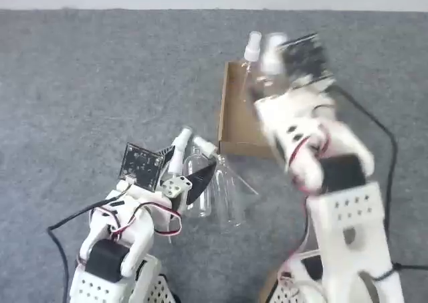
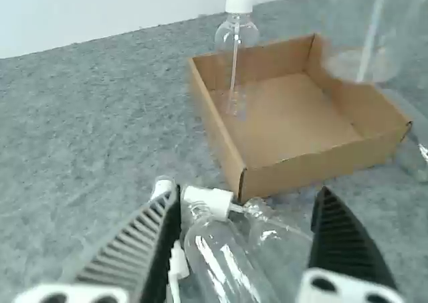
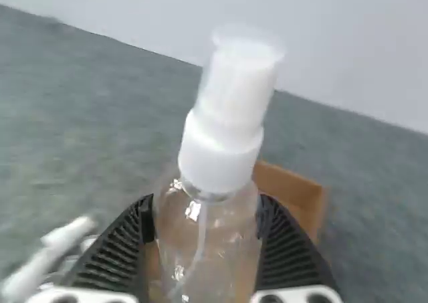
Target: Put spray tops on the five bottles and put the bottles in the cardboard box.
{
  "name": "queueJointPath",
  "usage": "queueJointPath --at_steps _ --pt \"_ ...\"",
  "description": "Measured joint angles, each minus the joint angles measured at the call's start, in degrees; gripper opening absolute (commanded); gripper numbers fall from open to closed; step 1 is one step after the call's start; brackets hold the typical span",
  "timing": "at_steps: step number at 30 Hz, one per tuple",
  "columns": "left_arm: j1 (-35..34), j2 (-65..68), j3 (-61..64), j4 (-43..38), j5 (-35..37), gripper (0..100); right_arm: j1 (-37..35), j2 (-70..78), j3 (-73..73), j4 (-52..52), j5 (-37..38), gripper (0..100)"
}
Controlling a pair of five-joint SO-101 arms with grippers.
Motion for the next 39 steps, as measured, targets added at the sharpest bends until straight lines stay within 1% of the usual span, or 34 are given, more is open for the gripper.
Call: queueJointPath --at_steps 2,5,8,11,16,21,25,33,39 --pt "0.0 0.26 0.0 0.0 0.0 27 3.87 3.52 0.09 -3.16 0.09 0.6" --pt "0.0 0.09 0.0 0.0 0.0 20 6.77 8.88 3.16 -10.9 0.26 0.6" --pt "-0.35 0.09 0.0 0.0 0.0 11 8.0 14.77 6.15 -19.87 0.26 0.6" --pt "-3.25 0.18 0.0 -0.7 0.0 1 8.97 20.22 7.47 -28.04 0.26 0.6" --pt "-9.93 0.09 0.0 -4.31 0.0 1 9.23 29.36 7.47 -40.88 0.35 0.6" --pt "-11.6 0.18 0.0 -4.48 0.18 1 9.14 36.66 7.47 -50.37 0.44 0.6" --pt "-11.96 -0.09 0.62 -4.84 0.0 1 9.14 40.88 7.47 -55.38 0.44 0.6" --pt "-11.69 0.26 0.7 -4.84 0.0 1 9.14 49.14 4.13 -56.97 0.44 0.6" --pt "-11.69 0.26 0.7 -4.84 0.0 1 9.76 52.22 2.55 -57.14 0.44 0.6"
